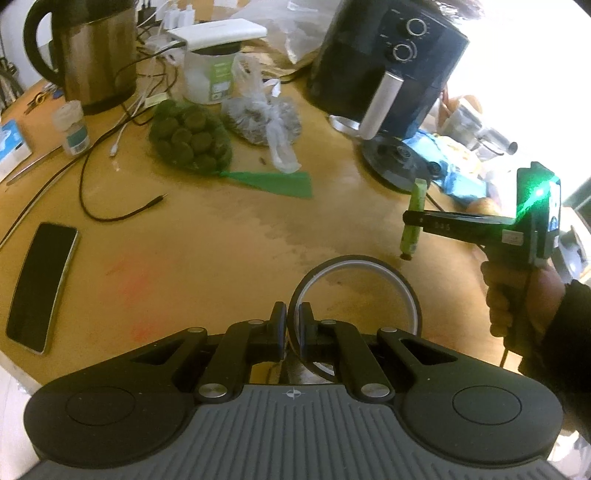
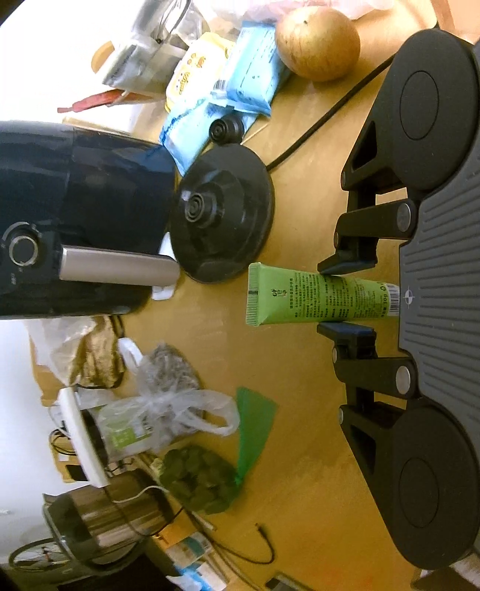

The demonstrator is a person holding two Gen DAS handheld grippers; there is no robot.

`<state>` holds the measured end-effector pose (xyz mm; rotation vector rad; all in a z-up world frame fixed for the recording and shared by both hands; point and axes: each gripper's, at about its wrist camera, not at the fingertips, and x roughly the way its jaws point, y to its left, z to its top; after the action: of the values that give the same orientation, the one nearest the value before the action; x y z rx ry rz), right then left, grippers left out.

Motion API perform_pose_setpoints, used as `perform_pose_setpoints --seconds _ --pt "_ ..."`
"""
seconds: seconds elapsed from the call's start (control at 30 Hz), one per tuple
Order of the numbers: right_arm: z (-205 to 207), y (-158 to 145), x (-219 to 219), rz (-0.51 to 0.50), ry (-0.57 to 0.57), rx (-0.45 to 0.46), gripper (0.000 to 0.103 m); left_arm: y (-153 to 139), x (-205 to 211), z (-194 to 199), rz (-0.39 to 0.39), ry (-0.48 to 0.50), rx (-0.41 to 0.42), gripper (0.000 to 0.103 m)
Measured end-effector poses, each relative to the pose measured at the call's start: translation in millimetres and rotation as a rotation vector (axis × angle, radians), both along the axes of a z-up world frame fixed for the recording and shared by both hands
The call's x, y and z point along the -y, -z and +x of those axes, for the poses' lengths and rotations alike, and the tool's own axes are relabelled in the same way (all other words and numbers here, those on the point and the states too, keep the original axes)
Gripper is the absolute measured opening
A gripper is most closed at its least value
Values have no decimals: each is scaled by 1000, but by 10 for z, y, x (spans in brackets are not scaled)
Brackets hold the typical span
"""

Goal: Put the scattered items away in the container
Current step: 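Carry the tape ring and green tube over the cardboard box with both grippers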

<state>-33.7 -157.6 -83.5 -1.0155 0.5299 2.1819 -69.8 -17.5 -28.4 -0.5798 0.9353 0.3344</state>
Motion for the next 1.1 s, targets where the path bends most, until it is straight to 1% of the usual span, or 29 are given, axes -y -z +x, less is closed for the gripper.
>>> perform_pose_setpoints --seconds 0.33,0.63,0.7,1.1 --pt "236 -260 113 27 36 -63 30 -46 54 102 6 55 18 8" --pt "443 -515 289 40 60 -80 30 -60 70 135 8 96 26 8" --pt "497 -574 321 30 72 -98 30 -63 64 139 9 104 29 8" --pt "768 -994 590 60 128 -176 30 -100 78 139 14 163 48 8"
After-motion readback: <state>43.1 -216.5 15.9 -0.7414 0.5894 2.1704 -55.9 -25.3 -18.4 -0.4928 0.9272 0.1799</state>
